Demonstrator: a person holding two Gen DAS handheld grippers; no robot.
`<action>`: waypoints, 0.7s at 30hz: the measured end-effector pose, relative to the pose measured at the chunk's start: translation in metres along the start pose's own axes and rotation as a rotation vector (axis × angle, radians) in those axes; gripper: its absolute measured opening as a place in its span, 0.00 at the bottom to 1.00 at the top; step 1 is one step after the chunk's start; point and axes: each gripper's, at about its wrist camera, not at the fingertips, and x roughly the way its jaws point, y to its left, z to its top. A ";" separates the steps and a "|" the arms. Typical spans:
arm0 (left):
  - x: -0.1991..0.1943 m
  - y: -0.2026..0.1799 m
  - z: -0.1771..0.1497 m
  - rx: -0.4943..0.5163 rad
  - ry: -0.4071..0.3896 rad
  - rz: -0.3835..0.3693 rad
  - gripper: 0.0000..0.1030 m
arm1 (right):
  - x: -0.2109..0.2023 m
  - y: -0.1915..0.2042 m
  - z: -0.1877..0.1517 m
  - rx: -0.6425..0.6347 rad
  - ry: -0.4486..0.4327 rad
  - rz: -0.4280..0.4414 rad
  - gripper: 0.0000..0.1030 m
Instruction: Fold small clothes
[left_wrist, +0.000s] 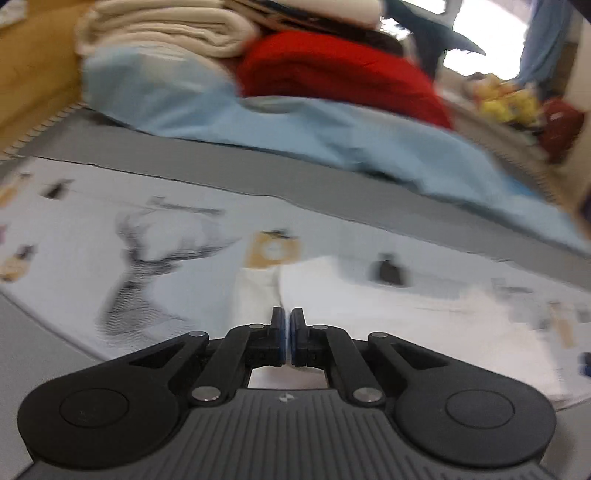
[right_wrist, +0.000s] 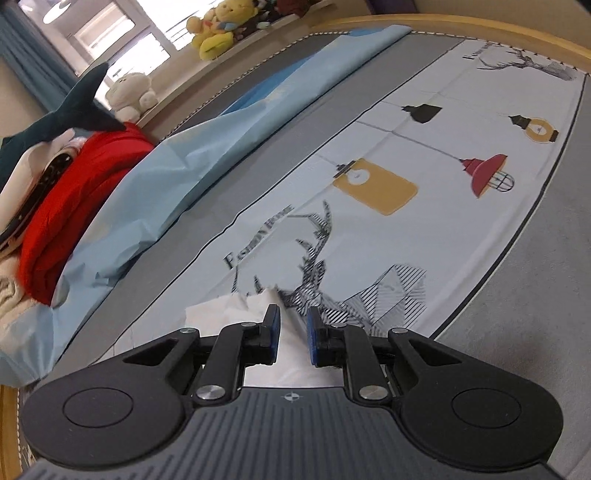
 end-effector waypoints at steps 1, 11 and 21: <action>0.010 0.010 -0.003 -0.037 0.046 0.042 0.03 | 0.001 0.005 -0.005 -0.013 0.011 0.003 0.17; 0.022 0.031 0.000 -0.130 0.088 0.028 0.26 | 0.041 0.024 -0.051 -0.081 0.278 -0.063 0.25; 0.034 0.006 -0.004 -0.143 0.150 -0.063 0.27 | 0.039 0.023 -0.049 -0.056 0.277 -0.059 0.27</action>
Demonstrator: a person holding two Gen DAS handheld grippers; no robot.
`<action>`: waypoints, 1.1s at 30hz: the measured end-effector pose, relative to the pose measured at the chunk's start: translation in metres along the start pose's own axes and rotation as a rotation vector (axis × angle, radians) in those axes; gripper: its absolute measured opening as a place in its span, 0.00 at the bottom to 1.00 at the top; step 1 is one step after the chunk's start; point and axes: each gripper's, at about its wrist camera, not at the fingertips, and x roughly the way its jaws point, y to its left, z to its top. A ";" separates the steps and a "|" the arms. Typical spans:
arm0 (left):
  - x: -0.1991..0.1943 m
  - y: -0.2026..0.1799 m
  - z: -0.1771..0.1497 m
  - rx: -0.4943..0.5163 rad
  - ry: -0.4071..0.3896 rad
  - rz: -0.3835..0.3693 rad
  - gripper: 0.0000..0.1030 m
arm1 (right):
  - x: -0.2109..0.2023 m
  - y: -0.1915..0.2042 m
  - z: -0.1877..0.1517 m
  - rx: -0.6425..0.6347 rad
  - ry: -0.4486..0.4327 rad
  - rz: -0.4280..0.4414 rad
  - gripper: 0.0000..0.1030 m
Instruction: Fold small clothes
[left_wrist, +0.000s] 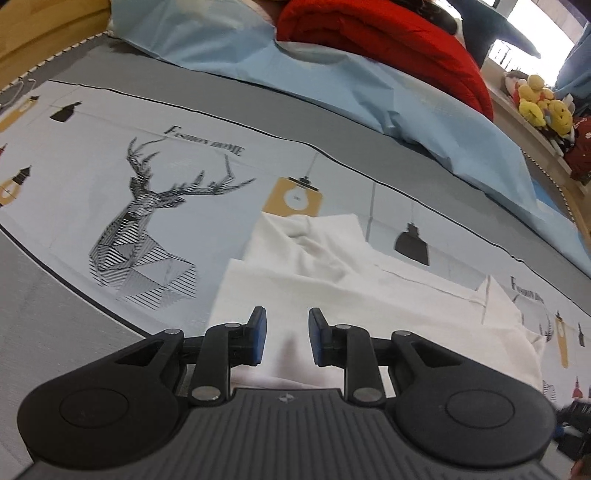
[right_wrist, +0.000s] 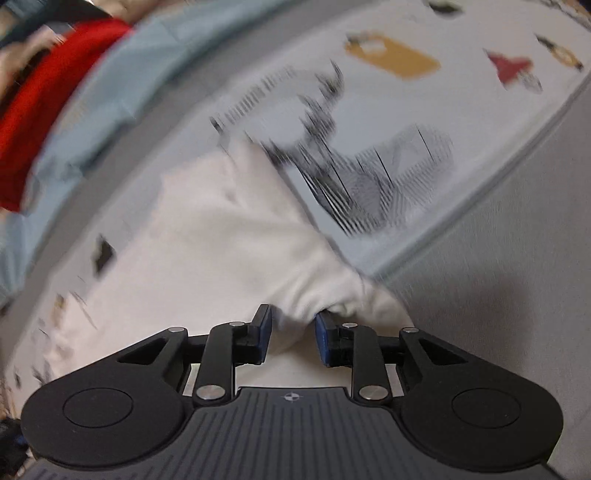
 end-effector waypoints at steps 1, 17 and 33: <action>0.001 -0.002 0.000 0.001 0.002 -0.006 0.28 | -0.004 0.001 0.004 -0.010 -0.031 0.022 0.27; 0.005 0.001 0.002 -0.048 0.024 -0.040 0.29 | -0.016 0.023 0.026 -0.187 0.083 0.095 0.27; 0.010 -0.008 -0.002 -0.043 0.036 -0.054 0.29 | 0.025 -0.016 0.018 -0.026 0.102 -0.012 0.21</action>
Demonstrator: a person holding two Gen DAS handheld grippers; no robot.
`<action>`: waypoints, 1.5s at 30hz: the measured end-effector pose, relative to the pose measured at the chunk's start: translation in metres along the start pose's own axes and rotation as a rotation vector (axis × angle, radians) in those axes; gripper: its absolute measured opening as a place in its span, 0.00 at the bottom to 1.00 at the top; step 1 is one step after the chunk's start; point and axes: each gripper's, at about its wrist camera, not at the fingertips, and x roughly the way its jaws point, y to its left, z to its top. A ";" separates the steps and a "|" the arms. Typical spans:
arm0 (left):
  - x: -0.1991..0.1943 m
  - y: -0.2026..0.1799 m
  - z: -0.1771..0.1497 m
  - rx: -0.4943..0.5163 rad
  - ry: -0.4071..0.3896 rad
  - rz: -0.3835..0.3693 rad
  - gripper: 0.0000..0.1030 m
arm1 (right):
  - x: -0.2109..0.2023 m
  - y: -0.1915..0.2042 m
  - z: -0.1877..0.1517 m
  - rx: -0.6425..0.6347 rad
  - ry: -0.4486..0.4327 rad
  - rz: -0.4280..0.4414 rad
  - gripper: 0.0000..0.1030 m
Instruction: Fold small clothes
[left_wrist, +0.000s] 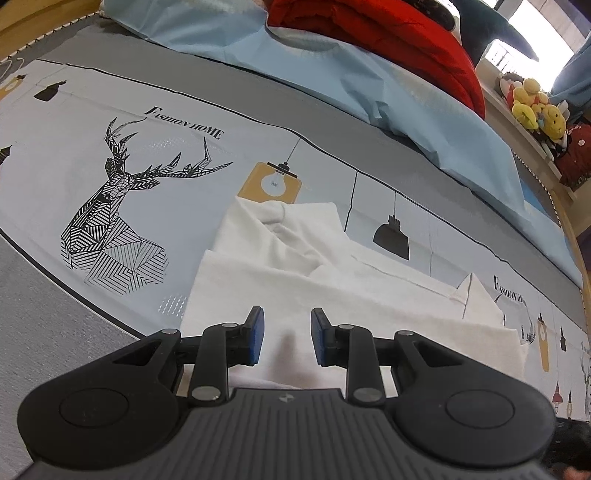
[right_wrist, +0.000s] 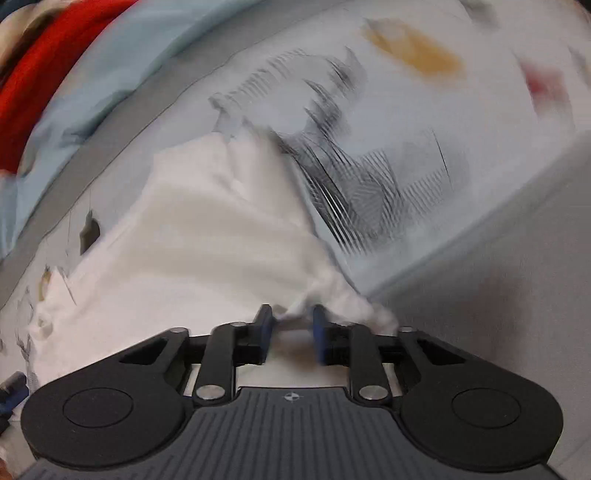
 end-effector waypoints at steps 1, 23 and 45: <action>0.000 0.000 0.001 -0.004 -0.003 0.001 0.29 | -0.007 0.001 0.003 0.008 -0.008 0.002 0.21; 0.004 0.004 0.002 0.013 0.000 0.029 0.29 | 0.035 0.025 0.050 -0.247 -0.234 0.044 0.05; 0.061 0.071 0.017 -0.125 -0.068 -0.027 0.68 | 0.035 0.005 0.053 -0.134 -0.265 0.127 0.57</action>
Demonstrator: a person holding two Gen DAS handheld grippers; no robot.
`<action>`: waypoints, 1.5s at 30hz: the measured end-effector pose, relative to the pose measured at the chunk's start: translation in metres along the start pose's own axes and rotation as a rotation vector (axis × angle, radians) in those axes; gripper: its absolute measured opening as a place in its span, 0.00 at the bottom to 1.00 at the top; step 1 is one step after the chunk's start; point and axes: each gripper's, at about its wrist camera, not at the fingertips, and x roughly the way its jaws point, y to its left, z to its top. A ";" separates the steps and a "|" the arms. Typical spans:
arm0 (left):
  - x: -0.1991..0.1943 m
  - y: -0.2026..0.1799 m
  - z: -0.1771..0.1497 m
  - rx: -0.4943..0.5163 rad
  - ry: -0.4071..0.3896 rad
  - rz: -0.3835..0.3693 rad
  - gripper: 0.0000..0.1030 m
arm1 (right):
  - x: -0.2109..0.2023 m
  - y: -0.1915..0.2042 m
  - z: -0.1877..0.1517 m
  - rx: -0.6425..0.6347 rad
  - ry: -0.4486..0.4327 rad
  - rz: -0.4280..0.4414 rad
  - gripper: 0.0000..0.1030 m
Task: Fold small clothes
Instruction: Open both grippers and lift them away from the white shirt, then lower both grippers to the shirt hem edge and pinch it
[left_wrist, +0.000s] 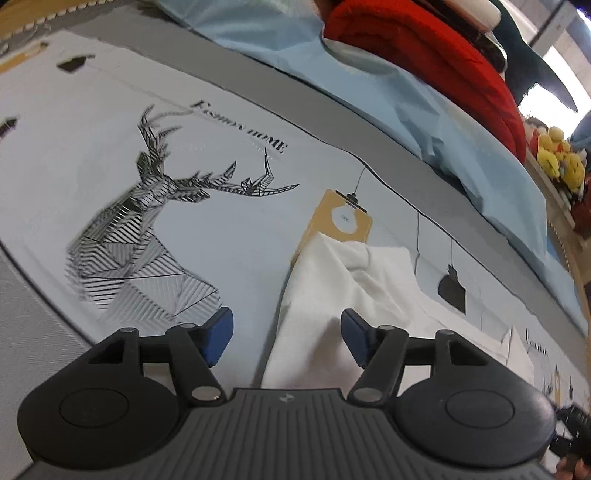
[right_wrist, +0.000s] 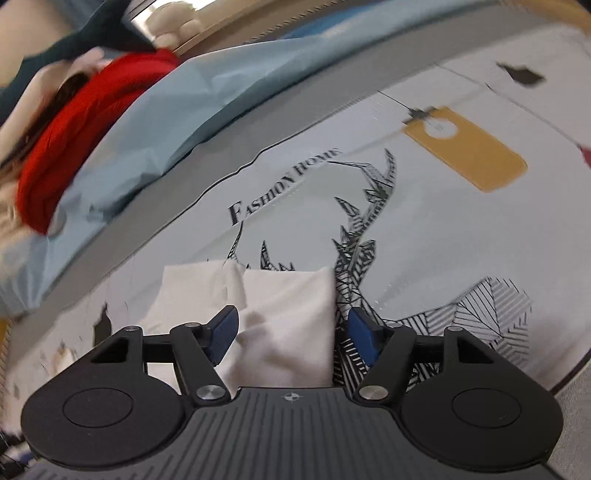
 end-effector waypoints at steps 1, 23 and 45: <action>0.007 0.001 -0.001 -0.015 -0.003 -0.018 0.68 | 0.000 0.004 -0.002 -0.017 -0.006 -0.001 0.48; 0.039 -0.086 -0.027 0.207 -0.191 0.067 0.17 | -0.060 -0.110 0.065 0.123 -0.301 -0.056 0.02; -0.205 0.041 -0.116 0.339 0.041 -0.067 0.34 | -0.266 -0.033 -0.087 -0.180 -0.043 0.085 0.14</action>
